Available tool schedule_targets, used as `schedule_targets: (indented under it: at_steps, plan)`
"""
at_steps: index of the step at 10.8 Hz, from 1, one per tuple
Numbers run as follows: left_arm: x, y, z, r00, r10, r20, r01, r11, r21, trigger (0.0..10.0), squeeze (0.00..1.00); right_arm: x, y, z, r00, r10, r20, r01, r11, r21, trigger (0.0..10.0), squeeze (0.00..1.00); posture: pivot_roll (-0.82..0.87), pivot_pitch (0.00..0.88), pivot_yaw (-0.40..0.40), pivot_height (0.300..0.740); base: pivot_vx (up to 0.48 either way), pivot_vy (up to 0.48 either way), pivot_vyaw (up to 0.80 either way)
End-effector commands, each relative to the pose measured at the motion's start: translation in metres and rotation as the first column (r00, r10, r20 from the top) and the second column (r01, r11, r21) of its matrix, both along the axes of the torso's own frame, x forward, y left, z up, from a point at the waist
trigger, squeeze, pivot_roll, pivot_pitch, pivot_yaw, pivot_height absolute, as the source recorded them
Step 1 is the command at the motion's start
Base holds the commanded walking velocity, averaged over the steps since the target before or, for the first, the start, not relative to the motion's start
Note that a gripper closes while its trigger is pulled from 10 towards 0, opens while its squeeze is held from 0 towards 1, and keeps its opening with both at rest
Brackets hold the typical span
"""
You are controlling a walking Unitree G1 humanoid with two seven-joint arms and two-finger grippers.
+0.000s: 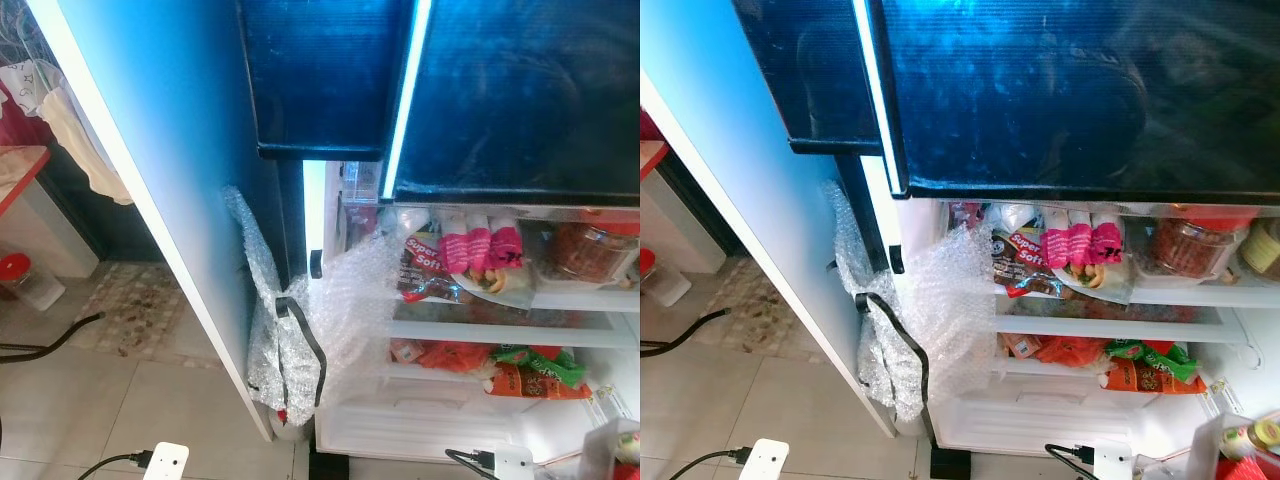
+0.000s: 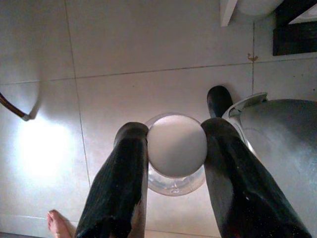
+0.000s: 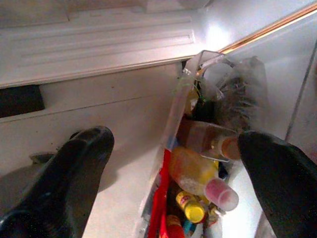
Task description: Restocking fridge
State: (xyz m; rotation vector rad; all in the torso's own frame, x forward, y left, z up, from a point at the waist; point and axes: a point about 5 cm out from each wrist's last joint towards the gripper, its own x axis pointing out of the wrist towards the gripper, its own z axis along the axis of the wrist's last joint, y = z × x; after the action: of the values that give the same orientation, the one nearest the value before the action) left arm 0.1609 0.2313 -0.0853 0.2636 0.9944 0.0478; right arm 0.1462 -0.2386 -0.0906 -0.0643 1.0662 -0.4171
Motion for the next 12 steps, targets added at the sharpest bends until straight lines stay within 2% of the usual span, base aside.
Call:
schedule_targets:
  at_steps: [1,3,6,12]
  plan:
    - [-0.007,0.003,-0.002,1.000,0.009,-0.023,-0.009,1.000,0.005,10.0,0.00,-0.005,0.000,-0.002,1.000,-0.008,-0.017,0.009,1.000,0.006,10.0,0.00,-0.01,0.077,0.028,0.740,0.000,0.000,0.00]
    - [-0.006,0.002,-0.002,1.000,0.003,-0.028,-0.003,1.000,-0.001,10.0,0.00,0.001,0.010,-0.002,1.000,0.007,0.026,-0.009,0.998,0.066,10.0,0.00,-0.01,0.074,0.030,0.740,0.000,0.000,-0.32]
    - [-0.007,0.001,-0.003,1.000,0.004,-0.029,-0.004,1.000,-0.001,10.0,0.00,-0.005,0.010,-0.004,1.000,0.018,0.007,-0.019,0.997,0.078,10.0,0.00,-0.01,0.075,0.028,0.740,0.000,0.000,-0.77]
    - [-0.007,0.001,-0.003,1.000,0.006,-0.030,-0.006,1.000,-0.002,10.0,0.00,-0.006,0.010,-0.005,0.999,0.036,0.016,-0.037,0.995,0.094,10.0,0.00,-0.01,0.077,0.025,0.740,0.000,0.000,0.00]
